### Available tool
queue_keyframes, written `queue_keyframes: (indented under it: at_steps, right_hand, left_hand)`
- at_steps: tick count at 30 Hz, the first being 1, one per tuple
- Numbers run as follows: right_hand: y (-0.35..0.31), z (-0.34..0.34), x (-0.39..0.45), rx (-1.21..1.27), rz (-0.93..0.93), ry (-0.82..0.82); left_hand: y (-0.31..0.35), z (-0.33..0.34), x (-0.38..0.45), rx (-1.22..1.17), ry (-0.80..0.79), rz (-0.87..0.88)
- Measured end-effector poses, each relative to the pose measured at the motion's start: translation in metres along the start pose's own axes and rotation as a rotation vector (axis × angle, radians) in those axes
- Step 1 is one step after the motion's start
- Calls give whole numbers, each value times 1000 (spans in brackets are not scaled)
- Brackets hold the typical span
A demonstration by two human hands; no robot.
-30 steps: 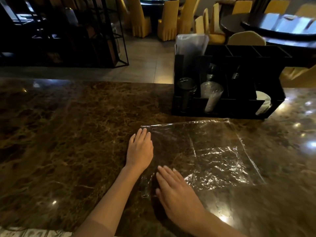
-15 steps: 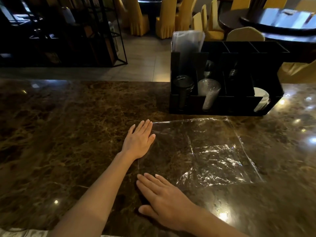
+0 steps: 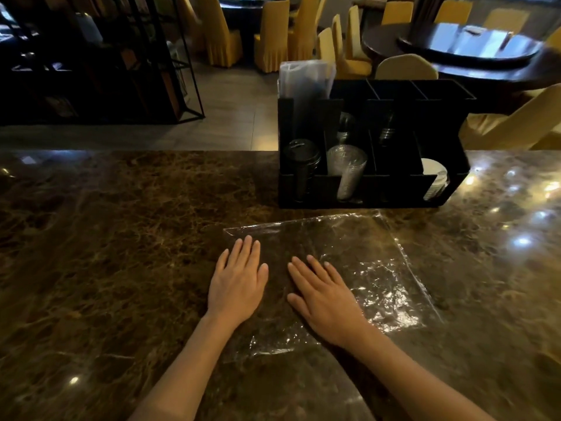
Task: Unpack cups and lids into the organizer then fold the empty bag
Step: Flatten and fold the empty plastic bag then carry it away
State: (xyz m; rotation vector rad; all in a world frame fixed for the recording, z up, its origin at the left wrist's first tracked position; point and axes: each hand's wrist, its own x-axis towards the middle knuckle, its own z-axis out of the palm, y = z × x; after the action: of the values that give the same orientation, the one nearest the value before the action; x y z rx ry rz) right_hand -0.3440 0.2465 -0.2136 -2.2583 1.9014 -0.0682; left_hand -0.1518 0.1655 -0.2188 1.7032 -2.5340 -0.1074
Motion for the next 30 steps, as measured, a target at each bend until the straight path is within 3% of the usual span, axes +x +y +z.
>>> queue_keyframes:
  at_steps: [4,7,9,11,14,17,22,24,27,29,30]
  right_hand:
    - [77,-5,-34,-45,330,49]
    - [94,-17,-34,-72,569,62]
    - [73,-23,-5,1,479,150]
    - [42,-24,34,91,258,196]
    - [18,-15,76,79,28,102]
    - [51,-10,83,-20,90,96]
    - [137,-28,55,40,426,199]
    - [158,-45,41,315,554,351]
    - [178,-76,16,1073,812,594]
    - [188,-87,-2,1391,939,545]
    - [187,-89,-10,1400,975,465]
  left_hand:
    - [-7,2,-3,25,-17,18]
    - [5,-3,5,-36,7,-33]
    - [20,-8,16,-149,61,-81]
    - [31,-9,23,-205,67,-103]
    - [33,-4,22,-79,41,-99]
    - [29,0,21,-57,21,-103]
    - [30,2,22,-30,-11,-106]
    - [31,-1,22,-34,-15,-111]
    - [41,-10,20,-47,16,-139]
    - [55,-13,15,-96,56,-119]
    - [63,-13,12,-129,66,-89]
